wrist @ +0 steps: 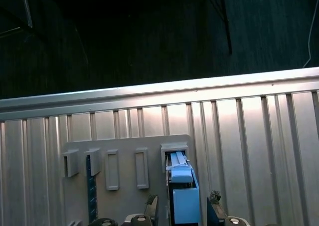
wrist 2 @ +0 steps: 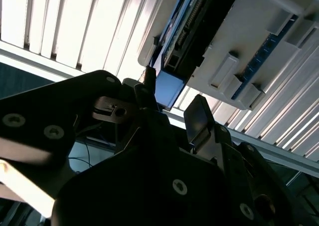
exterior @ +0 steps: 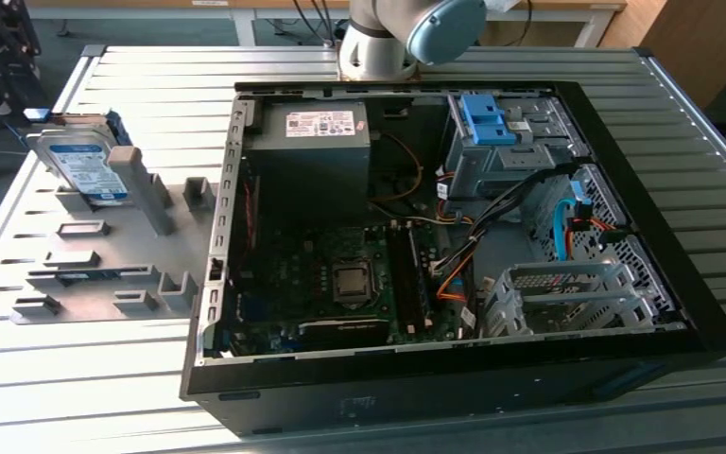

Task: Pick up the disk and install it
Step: 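Pick up the disk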

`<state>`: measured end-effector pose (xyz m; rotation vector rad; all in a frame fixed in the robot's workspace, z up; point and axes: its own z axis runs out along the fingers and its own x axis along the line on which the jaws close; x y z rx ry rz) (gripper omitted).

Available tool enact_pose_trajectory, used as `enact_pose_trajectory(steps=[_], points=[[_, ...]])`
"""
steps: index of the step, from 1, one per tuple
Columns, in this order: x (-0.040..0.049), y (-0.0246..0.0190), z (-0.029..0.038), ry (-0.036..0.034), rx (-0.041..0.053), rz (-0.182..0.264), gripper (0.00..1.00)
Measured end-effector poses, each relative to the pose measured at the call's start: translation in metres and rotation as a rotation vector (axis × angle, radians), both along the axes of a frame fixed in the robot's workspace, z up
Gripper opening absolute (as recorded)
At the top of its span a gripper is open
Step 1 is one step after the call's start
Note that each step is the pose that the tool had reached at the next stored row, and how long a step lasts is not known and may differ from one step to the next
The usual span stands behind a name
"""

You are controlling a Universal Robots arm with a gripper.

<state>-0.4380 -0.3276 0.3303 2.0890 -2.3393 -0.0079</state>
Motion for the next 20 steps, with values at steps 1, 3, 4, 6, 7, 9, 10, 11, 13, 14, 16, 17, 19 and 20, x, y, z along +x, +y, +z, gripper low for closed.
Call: enact_pose_trajectory(steps=[1,3,4,6,7,9,10,11,13,14,16,17,19,20], points=[[0.0000,0.0000,-0.0014,-0.0001,-0.0001,0.000,0.50],[0.0000,0.0000,-0.0041,0.0001,-0.0005,0.000,0.50],[0.0000,0.0000,-0.0053,0.0002,-0.0005,0.000,0.50],[0.0000,0.0000,-0.0080,0.0001,-0.0006,0.000,0.50],[0.0000,0.0000,-0.0096,0.0002,-0.0007,0.000,0.50],[-0.0003,0.0000,-0.0132,0.0001,-0.0006,0.000,0.50],[-0.0004,0.0000,-0.0149,0.0001,-0.0006,0.000,0.50],[-0.0005,0.0000,-0.0157,0.0001,-0.0006,0.000,0.50],[-0.0006,0.0000,-0.0157,0.0002,-0.0007,0.000,0.50],[-0.0006,0.0000,-0.0157,0.0002,-0.0007,0.000,0.50],[-0.0006,0.0000,-0.0159,0.0001,-0.0007,0.000,0.50],[-0.0007,-0.0001,-0.0165,-0.0001,-0.0006,0.000,0.50],[-0.0012,-0.0006,-0.0186,0.0000,-0.0006,0.000,0.50],[-0.0015,-0.0008,-0.0202,0.0000,-0.0006,0.000,0.50]])
